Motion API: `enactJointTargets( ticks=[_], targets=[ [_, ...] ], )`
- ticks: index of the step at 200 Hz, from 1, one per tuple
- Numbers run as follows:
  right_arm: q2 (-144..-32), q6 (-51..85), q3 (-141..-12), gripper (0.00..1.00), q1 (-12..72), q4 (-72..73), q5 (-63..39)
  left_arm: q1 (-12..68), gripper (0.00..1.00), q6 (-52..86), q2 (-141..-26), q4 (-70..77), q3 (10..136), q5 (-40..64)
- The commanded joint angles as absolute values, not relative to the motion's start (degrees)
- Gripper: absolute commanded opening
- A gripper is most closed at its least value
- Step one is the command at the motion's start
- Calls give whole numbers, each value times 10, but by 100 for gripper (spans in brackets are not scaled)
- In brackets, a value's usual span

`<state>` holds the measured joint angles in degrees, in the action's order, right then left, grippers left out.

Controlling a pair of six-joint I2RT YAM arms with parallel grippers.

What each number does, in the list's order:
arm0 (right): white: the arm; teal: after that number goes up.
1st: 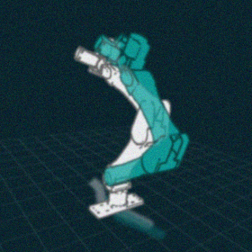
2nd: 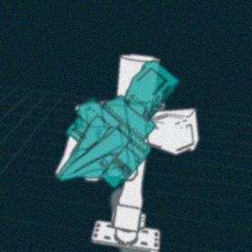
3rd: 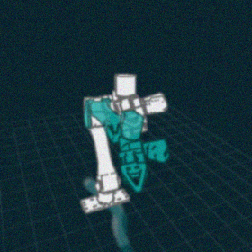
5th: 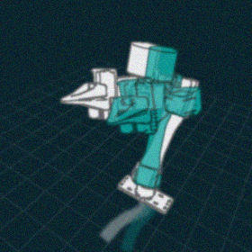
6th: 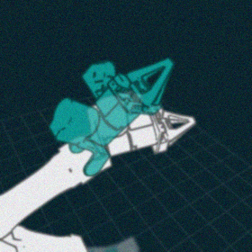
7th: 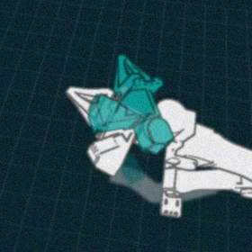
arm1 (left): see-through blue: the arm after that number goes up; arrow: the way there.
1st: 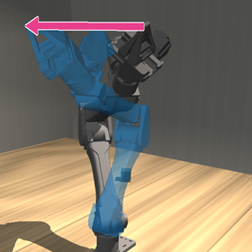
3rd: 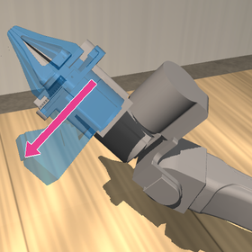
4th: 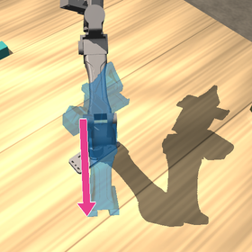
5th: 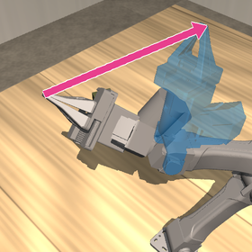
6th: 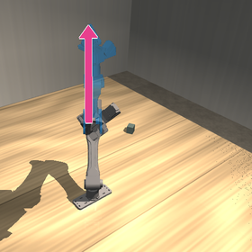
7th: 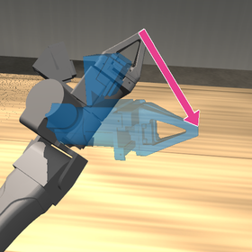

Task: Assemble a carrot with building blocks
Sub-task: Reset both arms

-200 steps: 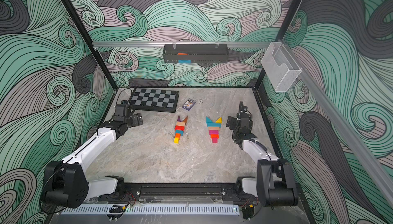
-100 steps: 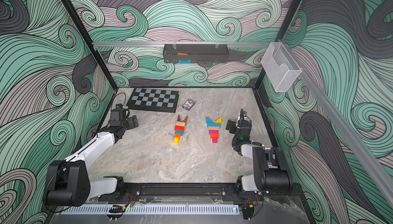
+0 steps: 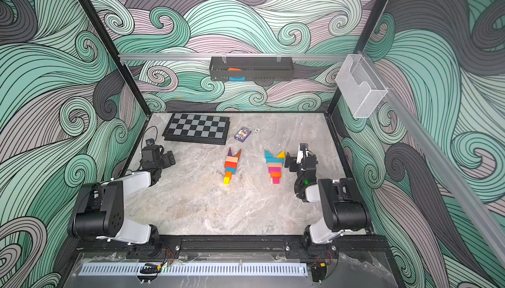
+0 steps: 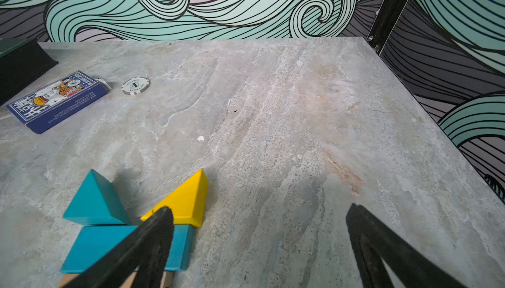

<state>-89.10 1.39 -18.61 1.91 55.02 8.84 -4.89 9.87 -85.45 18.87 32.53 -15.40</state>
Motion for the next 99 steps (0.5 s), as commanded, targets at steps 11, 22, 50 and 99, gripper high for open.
enactJointTargets(
  ticks=[11,22,50,99],
  targets=[
    [-892,2,-195,99,17,576,81,-54,99,90,-843,284,307,-126],
    [-891,2,-198,99,17,570,81,-51,99,77,-841,310,291,-106],
    [-892,2,-199,99,17,569,80,-35,98,56,-861,392,254,-107],
    [-895,-1,-208,99,17,555,71,-32,99,41,-871,385,264,-92]
  ],
)
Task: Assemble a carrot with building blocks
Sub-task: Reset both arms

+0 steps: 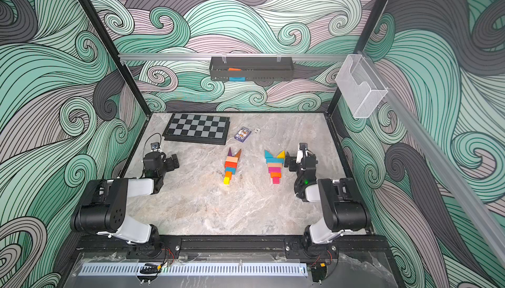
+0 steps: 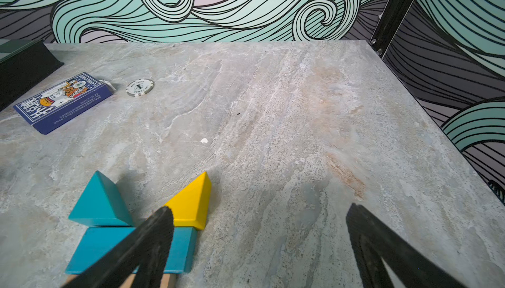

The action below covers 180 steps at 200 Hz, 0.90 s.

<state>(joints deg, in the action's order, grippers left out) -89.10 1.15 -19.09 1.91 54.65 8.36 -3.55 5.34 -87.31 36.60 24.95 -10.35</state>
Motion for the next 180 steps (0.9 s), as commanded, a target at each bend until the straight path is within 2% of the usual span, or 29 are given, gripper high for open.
enactJointTargets(
  ticks=[1,78,92,180],
  targets=[
    [-895,-1,-207,99,17,555,71,-32,99,40,-872,387,264,-92],
    [-894,-1,-207,99,17,555,71,-31,99,40,-872,393,261,-94],
    [-894,-1,-207,99,17,555,71,-18,99,40,-873,392,263,-126],
    [-894,-1,-208,99,17,555,71,-4,99,36,-875,403,258,-159]
  ],
)
